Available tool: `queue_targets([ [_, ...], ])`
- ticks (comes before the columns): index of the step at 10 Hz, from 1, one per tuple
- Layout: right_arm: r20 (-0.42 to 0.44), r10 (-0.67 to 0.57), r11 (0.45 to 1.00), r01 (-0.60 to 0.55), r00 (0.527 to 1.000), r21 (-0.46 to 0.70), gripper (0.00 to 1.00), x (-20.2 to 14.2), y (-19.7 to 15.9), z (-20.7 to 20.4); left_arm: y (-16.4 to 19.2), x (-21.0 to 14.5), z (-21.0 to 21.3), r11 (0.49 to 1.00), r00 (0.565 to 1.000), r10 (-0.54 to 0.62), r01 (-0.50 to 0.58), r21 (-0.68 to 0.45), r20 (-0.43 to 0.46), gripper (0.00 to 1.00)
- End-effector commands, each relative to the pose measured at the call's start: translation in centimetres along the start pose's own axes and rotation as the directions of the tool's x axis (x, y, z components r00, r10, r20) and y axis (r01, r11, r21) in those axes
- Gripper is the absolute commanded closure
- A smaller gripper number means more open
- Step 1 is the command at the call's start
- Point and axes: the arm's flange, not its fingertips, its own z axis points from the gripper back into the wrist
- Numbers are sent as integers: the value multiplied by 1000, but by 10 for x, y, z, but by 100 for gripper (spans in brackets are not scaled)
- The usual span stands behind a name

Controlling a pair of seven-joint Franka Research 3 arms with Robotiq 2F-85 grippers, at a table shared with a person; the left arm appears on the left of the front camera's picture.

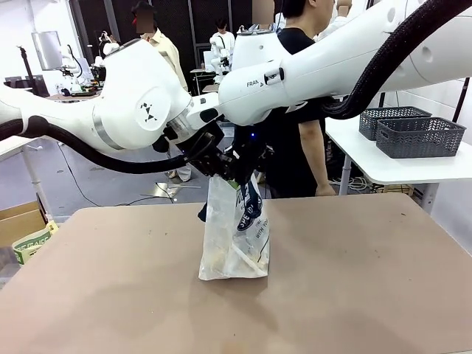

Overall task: Transfer purchased items from the store into the shopping bag.
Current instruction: Move the Reusable shopping bag to the right side of the table.

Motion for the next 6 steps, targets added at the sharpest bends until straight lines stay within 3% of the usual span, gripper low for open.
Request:
queue_targets([
  [1, -12, -8, 999, 9, 1000, 47, 100, -1, 8, -2, 2, -4, 6, 999, 999, 33, -32, -23, 41, 100],
  [6, -12, -16, 999, 16, 1000, 50, 100, 1, 7, -2, 5, -9, 14, 998, 997, 38, -35, -45, 60, 100],
])
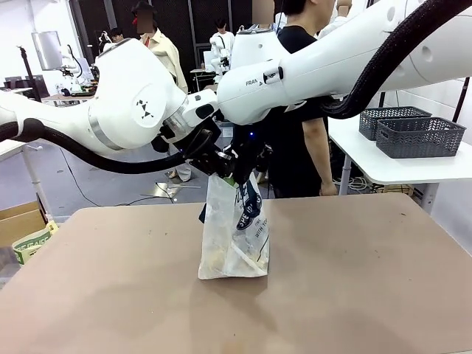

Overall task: Transfer purchased items from the store into the shopping bag.
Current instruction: Move the Reusable shopping bag to the right side of the table.

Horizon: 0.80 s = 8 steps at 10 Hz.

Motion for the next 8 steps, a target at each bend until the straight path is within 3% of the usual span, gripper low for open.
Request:
queue_targets([
  [1, -17, -18, 999, 19, 1000, 47, 100, 2, 3, -4, 2, -6, 8, 1000, 999, -15, 16, -15, 36, 100],
  [4, -12, 16, 999, -15, 1000, 41, 100, 2, 1, -5, 2, -6, 9, 1000, 999, -29, 28, 8, 44, 100],
  [5, 6, 63, 997, -64, 998, 49, 100, -1, 0, -5, 0, -1, 1, 1000, 1000, -1, 1, 3, 4, 100],
  [6, 0, 3, 1000, -3, 1000, 1, 100, 0, 1, 0, 0, -1, 1, 1000, 1000, -1, 1, 3, 4, 100],
  [8, 0, 22, 1000, -22, 1000, 1, 100, 0, 1, 0, 0, -1, 1, 1000, 1000, -1, 1, 3, 4, 100],
])
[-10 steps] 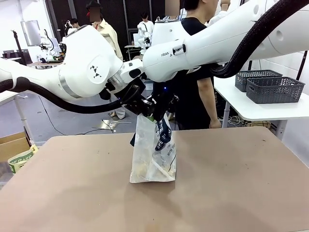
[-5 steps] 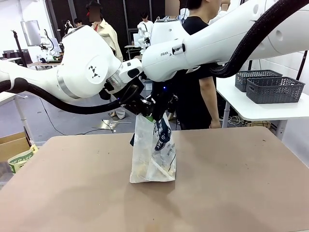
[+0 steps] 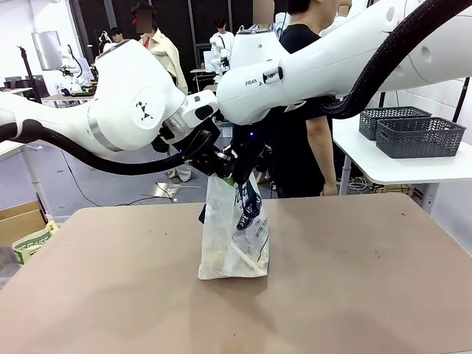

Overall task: Transfer purchased items from the store into the shopping bag.
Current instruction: Move the Reusable shopping bag to the right side of the table.

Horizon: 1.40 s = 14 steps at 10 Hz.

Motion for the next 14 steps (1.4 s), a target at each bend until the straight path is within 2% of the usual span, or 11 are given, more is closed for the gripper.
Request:
queue_targets([
  [1, 8, 7, 999, -8, 1000, 34, 80, -1, -2, 0, 0, 0, 1, 1000, 1000, 2, -2, -2, -1, 100],
  [5, 3, -25, 996, 24, 1000, 80, 2, -1, -14, 4, 0, 0, 1, 1000, 1000, 2, -2, -2, -1, 100],
  [11, 49, -91, 985, 82, 995, 152, 0, 0, -49, 25, 0, 0, 1, 1000, 1000, 2, -2, -2, -1, 100],
  [14, 133, -179, 965, 149, 975, 215, 0, 0, -83, 52, 0, 0, 1, 1000, 1000, 2, -2, -2, -1, 100],
])
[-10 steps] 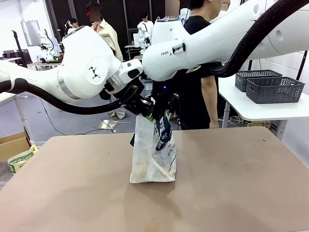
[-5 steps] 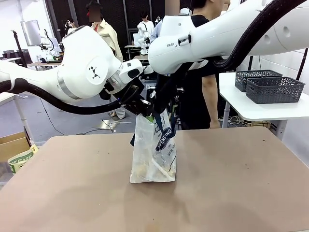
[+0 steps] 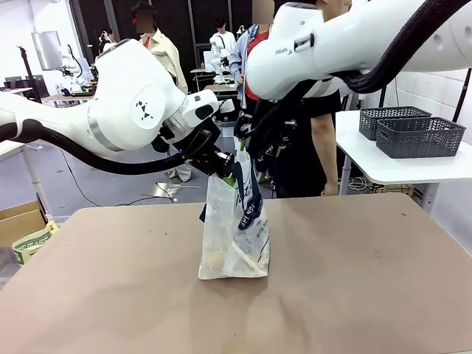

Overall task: Transfer purchased items from the store into the shopping bag.
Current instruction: Move the Reusable shopping bag to the right side of the table.

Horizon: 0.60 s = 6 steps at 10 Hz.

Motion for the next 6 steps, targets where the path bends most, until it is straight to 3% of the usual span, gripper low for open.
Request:
queue_targets([
  [1, 61, -24, 997, 20, 998, 70, 0, -11, -29, 17, 0, 0, 1, 1000, 1000, 3, -3, -1, -2, 100],
  [3, 42, 42, 994, -46, 998, 97, 0, -10, -51, 37, 0, 0, 1, 1000, 1000, 3, -3, -1, -2, 100],
  [5, 60, 179, 976, -185, 982, 119, 0, -17, -80, 55, 0, 0, 1, 1000, 1000, 3, -3, -1, -2, 100],
  [6, 74, 290, 941, -298, 954, 159, 0, -22, -93, 64, 0, 0, 1, 1000, 1000, 3, -3, -1, -2, 100],
])
